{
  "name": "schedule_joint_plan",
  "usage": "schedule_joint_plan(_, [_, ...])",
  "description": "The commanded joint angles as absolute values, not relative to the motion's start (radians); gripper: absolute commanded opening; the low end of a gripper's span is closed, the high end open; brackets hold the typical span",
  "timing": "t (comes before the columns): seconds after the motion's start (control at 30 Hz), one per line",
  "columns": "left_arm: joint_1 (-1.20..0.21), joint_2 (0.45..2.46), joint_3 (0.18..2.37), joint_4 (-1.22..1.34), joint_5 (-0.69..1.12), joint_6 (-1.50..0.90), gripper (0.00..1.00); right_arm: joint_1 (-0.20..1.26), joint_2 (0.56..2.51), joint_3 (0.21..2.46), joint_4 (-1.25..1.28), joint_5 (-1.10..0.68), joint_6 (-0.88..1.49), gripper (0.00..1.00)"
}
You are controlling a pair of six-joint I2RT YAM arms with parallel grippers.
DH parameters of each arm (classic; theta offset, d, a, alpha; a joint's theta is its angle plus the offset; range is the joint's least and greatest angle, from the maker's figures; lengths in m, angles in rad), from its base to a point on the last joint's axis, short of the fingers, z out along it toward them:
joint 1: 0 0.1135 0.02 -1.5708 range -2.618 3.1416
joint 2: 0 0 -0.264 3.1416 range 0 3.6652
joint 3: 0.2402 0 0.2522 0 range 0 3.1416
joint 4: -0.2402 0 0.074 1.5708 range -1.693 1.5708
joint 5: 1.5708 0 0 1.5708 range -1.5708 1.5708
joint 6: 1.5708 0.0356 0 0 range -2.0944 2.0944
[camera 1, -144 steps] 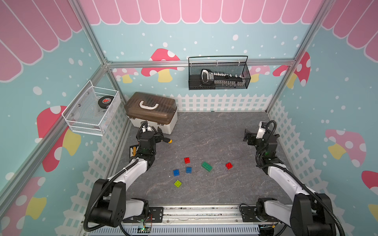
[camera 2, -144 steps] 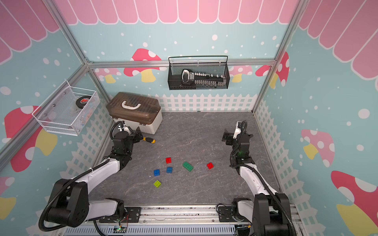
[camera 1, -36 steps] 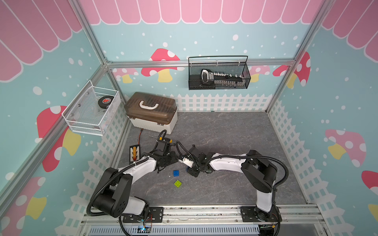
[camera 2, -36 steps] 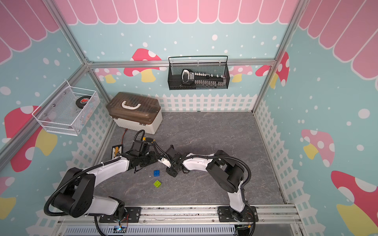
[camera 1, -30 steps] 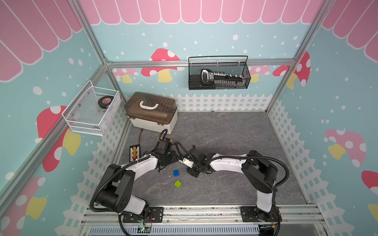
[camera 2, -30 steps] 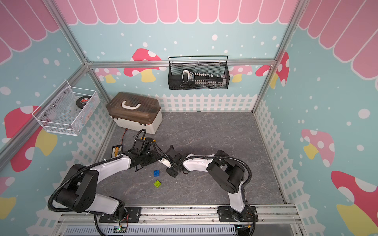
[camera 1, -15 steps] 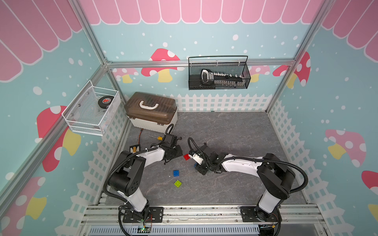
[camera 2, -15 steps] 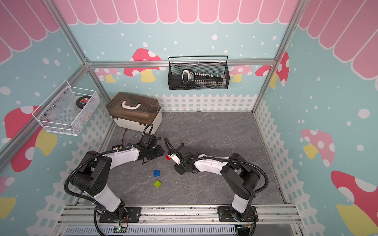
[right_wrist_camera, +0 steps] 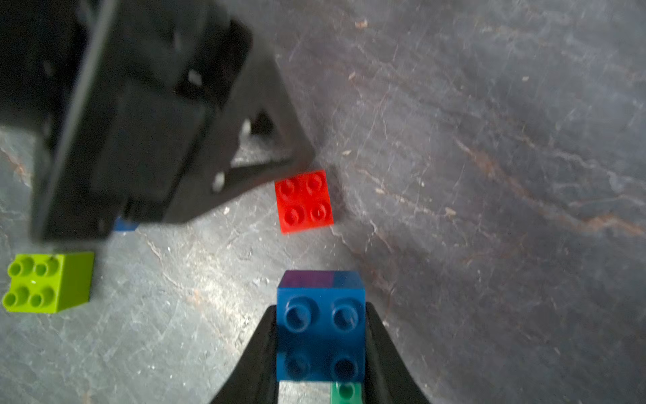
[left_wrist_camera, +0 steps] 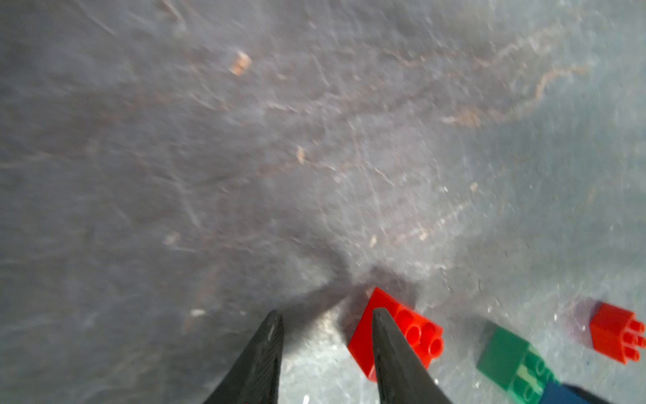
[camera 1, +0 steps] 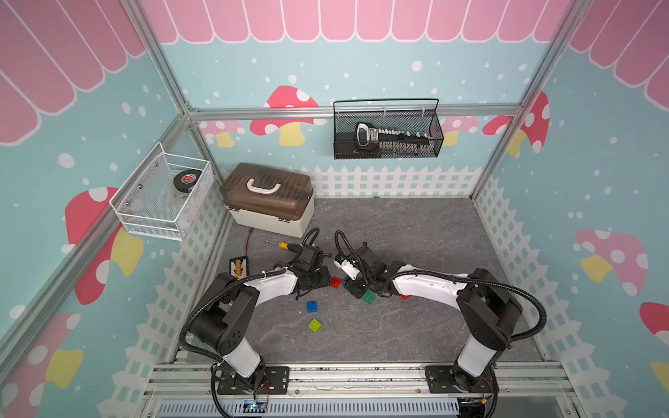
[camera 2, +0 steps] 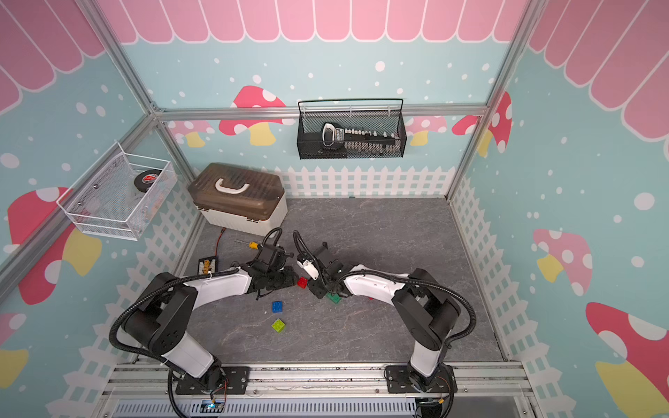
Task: Assemble the letter y with lego
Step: Assemble the lego brick with the lego brick.
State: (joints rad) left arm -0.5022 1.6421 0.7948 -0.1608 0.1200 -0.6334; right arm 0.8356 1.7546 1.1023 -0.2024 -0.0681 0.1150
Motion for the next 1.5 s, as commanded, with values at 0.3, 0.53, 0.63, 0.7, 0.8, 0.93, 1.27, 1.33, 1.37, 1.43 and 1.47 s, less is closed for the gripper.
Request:
schedule_joint_plan(0.3, [-0.470, 1.517, 0.718, -0.250, 0.044, -0.643, 0.49, 0.785, 1.829, 1.207, -0.318, -0.121, -0.051, 0.23])
schedule_joint_plan(0.53, [-0.447, 1.425, 0.634, -0.183, 0.116, -0.646, 0.53, 0.778, 1.852, 1.221, -0.347, -0.186, -0.170, 0.25])
schedule_joint_plan(0.63, [-0.433, 1.392, 0.597, -0.164, 0.140, -0.653, 0.53, 0.778, 1.875, 1.246, -0.358, -0.177, -0.197, 0.26])
schedule_joint_plan(0.7, [-0.428, 1.374, 0.576, -0.146, 0.158, -0.656, 0.54, 0.778, 1.886, 1.259, -0.362, -0.172, -0.205, 0.26])
schedule_joint_plan(0.8, [-0.420, 1.351, 0.553, -0.117, 0.198, -0.657, 0.56, 0.779, 1.891, 1.272, -0.367, -0.175, -0.225, 0.26])
schedule_joint_plan(0.93, [-0.419, 1.333, 0.528, -0.070, 0.270, -0.655, 0.57, 0.782, 1.927, 1.303, -0.402, -0.167, -0.253, 0.26])
schedule_joint_plan(1.27, [-0.419, 1.220, 0.501, -0.171, 0.305, -0.658, 0.56, 0.793, 1.949, 1.313, -0.407, -0.160, -0.257, 0.26])
schedule_joint_plan(1.33, [-0.419, 1.191, 0.497, -0.198, 0.294, -0.657, 0.56, 0.795, 1.952, 1.310, -0.408, -0.158, -0.257, 0.26])
schedule_joint_plan(1.37, [-0.419, 1.177, 0.495, -0.206, 0.287, -0.656, 0.56, 0.795, 1.952, 1.309, -0.408, -0.157, -0.256, 0.26])
schedule_joint_plan(1.43, [-0.419, 1.155, 0.492, -0.213, 0.274, -0.658, 0.56, 0.798, 1.957, 1.306, -0.410, -0.156, -0.254, 0.26])
schedule_joint_plan(1.47, [-0.418, 1.150, 0.490, -0.216, 0.269, -0.657, 0.56, 0.799, 1.959, 1.306, -0.410, -0.154, -0.251, 0.26])
